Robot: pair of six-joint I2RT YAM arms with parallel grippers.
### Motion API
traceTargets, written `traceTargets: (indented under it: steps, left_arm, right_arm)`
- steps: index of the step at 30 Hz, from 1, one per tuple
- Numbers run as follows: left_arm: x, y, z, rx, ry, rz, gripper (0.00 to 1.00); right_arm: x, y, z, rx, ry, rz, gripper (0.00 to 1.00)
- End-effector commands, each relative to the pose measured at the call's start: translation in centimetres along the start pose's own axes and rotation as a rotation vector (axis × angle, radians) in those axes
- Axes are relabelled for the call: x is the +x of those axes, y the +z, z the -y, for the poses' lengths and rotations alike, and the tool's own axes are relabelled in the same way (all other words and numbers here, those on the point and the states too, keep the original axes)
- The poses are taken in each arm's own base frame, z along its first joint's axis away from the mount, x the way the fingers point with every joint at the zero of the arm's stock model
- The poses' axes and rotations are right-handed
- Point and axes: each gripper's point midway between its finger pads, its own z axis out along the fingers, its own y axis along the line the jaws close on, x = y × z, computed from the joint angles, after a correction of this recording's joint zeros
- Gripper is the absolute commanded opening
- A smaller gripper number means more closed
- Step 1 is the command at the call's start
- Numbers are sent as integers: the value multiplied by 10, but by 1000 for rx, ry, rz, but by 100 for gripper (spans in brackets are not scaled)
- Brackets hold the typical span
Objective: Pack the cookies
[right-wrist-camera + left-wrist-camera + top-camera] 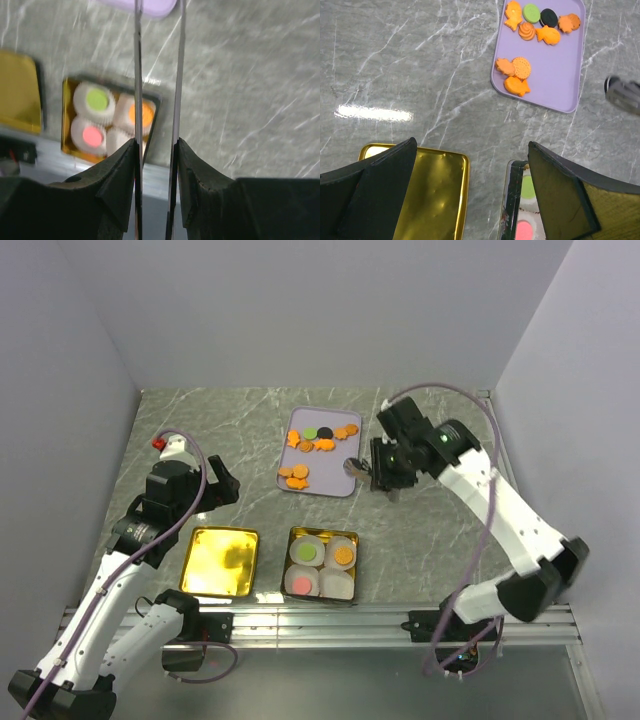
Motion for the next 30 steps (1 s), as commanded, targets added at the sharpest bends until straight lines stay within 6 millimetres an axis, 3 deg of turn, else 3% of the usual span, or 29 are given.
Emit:
traceTargets:
  steps: [1,6,15,22,30]
  left_arm:
    - [-4,2,5,27,16,15,99]
    - [-5,0,6,33,15,22,99]
    - [-7,-3,9,47,15,34,100]
    - [-8,-4,8,41,11,40,99]
    - [-11,-7,6,32,3,57,100]
  right_arm:
    - [26,-32,-24,-145,-50,45,38]
    - [88,-49,-20,-190,-106,2,38]
    - [167,-57,-13,-329,-88,-96,38]
    - [207,-62,-3,-367,-118,-178,38]
    - [235,-60,12,-368,-162,-246,38]
